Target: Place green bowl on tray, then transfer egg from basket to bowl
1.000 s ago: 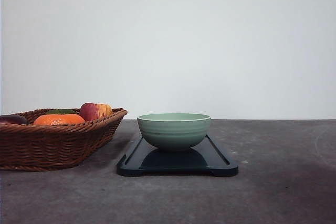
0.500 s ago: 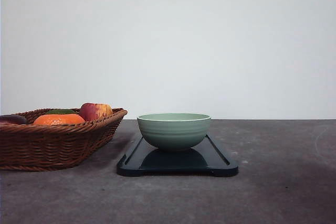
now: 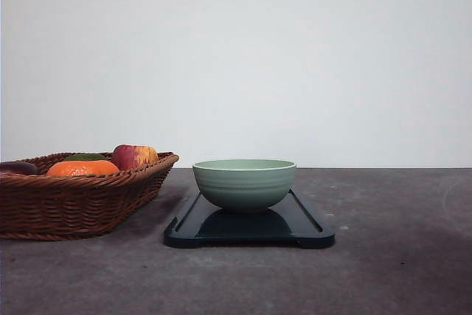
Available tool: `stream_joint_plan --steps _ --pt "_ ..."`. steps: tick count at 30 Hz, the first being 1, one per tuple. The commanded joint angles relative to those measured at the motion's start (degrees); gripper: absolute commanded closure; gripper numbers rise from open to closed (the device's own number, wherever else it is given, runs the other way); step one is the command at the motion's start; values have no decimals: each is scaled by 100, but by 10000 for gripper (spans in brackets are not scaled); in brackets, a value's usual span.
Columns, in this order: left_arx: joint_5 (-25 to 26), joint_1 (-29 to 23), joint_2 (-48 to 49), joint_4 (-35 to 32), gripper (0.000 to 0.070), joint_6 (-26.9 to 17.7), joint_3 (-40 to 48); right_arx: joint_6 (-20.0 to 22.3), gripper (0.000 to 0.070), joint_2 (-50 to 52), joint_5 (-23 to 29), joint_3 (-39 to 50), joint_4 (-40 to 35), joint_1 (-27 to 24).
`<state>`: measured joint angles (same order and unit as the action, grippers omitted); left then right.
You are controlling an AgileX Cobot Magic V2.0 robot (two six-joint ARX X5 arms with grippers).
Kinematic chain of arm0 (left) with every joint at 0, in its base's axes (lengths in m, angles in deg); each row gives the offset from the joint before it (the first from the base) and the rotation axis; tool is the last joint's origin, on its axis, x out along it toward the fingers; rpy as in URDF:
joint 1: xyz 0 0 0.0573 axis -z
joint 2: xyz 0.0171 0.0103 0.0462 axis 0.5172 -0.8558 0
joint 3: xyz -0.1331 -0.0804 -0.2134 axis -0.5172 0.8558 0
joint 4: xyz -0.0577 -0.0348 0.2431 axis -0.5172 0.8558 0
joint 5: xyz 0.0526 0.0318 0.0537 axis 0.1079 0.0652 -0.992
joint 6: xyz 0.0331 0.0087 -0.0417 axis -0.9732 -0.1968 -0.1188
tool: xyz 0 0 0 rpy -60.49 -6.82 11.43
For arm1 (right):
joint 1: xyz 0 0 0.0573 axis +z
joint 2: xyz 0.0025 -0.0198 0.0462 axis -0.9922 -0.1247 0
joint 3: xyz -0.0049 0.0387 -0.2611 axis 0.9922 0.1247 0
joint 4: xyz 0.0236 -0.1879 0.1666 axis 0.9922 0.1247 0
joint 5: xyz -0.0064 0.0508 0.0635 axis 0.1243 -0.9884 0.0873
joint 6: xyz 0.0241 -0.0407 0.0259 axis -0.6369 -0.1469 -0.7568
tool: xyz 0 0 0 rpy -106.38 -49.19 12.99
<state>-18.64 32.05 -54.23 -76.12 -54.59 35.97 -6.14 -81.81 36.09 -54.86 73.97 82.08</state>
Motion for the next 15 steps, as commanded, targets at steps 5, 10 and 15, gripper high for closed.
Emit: stream_joint_plan --steps 5,10,15 --pt "-11 -4 4 -61 700 -55 105 -66 685 9 2 24 -74 2" --pt "-11 -4 4 -59 700 -55 105 -66 685 9 2 24 -74 4" --pt "-11 -4 4 -59 700 -55 105 -66 685 9 2 24 -74 2"
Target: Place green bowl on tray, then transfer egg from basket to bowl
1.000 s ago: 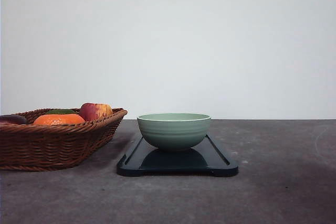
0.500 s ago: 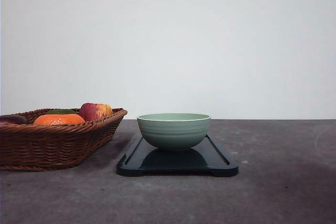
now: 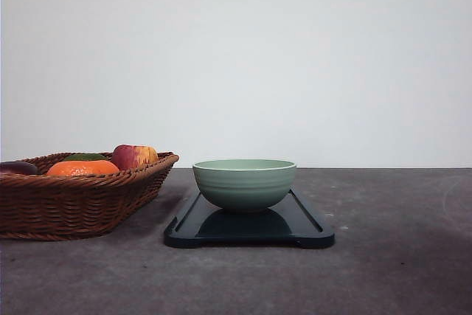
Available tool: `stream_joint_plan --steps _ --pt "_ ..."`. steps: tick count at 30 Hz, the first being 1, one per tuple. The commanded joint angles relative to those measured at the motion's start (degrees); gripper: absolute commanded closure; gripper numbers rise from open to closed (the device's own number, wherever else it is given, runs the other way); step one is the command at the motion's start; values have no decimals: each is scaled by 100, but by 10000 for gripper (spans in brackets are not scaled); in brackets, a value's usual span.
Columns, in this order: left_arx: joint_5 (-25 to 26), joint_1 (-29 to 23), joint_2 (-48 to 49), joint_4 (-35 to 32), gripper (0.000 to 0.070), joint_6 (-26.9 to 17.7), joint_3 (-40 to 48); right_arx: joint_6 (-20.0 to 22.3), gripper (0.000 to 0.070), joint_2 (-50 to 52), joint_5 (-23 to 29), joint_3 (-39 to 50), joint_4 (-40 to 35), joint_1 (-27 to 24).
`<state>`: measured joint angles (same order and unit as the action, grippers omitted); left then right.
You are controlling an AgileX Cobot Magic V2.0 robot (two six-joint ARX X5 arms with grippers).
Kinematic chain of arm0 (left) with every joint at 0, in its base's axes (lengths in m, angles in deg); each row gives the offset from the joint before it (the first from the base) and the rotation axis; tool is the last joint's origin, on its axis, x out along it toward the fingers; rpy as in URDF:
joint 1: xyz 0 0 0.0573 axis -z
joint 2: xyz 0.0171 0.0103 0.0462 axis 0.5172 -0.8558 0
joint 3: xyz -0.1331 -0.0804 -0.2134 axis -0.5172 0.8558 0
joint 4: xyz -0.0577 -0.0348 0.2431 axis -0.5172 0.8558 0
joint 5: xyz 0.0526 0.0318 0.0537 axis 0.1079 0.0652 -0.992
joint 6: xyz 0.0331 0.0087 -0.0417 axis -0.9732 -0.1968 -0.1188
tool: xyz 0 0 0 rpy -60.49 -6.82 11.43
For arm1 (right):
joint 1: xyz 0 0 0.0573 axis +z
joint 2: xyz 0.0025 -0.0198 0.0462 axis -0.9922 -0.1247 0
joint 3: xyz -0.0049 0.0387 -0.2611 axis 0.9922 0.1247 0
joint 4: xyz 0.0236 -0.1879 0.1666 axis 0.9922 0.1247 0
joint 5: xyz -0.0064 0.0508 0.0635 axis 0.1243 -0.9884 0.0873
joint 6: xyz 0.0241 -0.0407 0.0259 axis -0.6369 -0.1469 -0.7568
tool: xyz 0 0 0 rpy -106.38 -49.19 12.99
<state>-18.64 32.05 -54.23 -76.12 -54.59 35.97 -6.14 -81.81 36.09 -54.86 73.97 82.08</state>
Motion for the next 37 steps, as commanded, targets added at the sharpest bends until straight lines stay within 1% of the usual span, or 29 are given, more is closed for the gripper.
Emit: stream_joint_plan --steps 1,37 --pt "-11 -4 4 -59 700 -55 105 -66 685 9 2 24 -74 4" --pt "-11 -4 4 -61 700 -55 105 -66 685 9 2 24 -74 2"
